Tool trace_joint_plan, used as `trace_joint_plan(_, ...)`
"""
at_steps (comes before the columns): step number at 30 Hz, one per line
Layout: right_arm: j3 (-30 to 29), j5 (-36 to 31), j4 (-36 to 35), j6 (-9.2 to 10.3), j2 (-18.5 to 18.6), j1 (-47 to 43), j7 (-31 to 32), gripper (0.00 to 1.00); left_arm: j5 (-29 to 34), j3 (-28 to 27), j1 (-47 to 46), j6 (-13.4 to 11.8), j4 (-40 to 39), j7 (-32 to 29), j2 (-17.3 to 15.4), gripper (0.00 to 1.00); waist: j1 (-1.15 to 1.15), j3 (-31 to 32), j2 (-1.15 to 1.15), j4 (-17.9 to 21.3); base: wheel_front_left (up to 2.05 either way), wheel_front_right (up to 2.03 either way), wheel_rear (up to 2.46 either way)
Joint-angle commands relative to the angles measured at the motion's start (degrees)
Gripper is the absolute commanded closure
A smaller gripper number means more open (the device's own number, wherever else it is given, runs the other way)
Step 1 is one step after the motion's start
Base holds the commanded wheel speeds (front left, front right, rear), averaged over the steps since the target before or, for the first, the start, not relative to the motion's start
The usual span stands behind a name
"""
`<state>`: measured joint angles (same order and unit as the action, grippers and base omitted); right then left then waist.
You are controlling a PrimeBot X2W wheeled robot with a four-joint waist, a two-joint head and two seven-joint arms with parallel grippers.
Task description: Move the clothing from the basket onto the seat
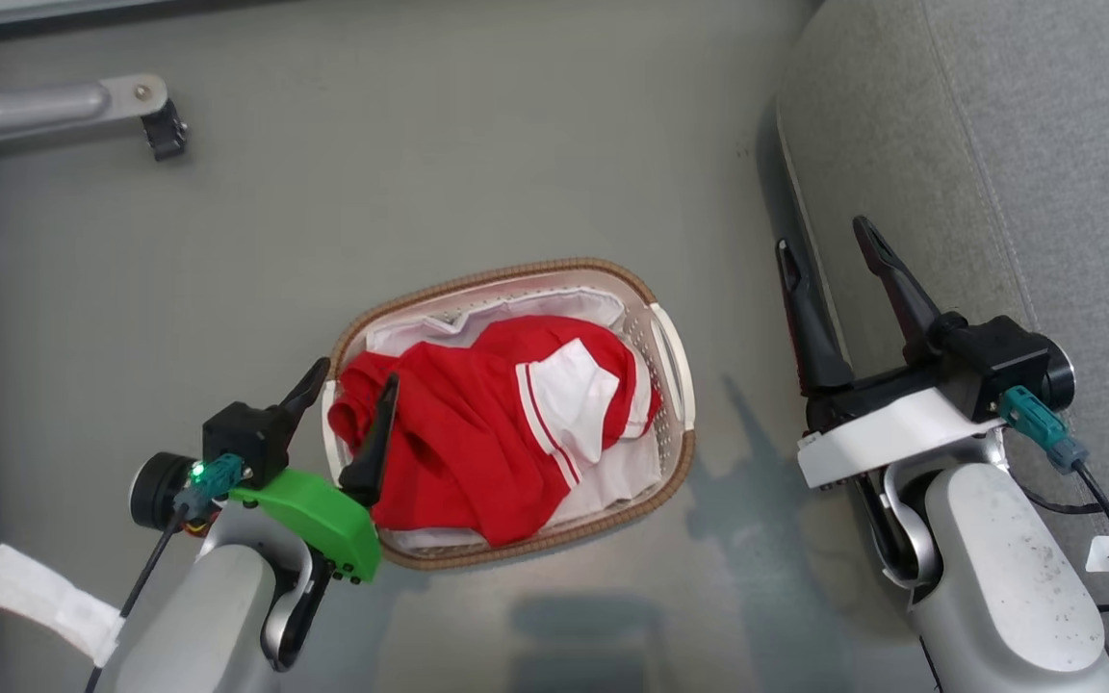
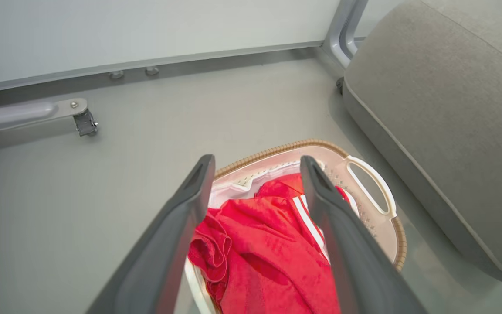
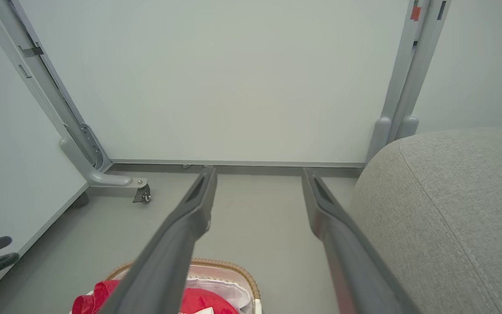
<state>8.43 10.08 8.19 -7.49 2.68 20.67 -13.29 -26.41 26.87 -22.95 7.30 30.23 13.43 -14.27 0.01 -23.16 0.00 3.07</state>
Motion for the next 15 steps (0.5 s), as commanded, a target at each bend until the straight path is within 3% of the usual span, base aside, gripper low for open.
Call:
trace_joint_plan(1, 0.09, -1.52, -1.00, 0.00, 0.32, 1.00, -0.61, 0.00, -0.71, 2.20, -2.87, 0.25, 1.65, 0.47, -1.29, 0.00, -0.01, -6.76, 0.00, 4.11, 0.00, 0.00, 0.00)
trace_joint_plan(5, 0.85, -3.28, -2.93, 0.00, 0.27, 0.84, -1.04, 0.00, -1.18, 8.63, -7.04, 0.27, 8.56, 0.85, -2.50, 0.00, -0.01, -9.57, 0.00, 6.01, 0.00, 0.00, 0.00)
trace_joint_plan(15, 4.82, -5.08, -4.05, 0.00, 0.31, 0.22, -2.01, 0.00, -5.84, 23.08, -15.82, 0.22, 23.42, -1.26, -2.06, 0.00, -0.01, -16.12, 0.00, 9.75, 0.00, 0.00, 0.00)
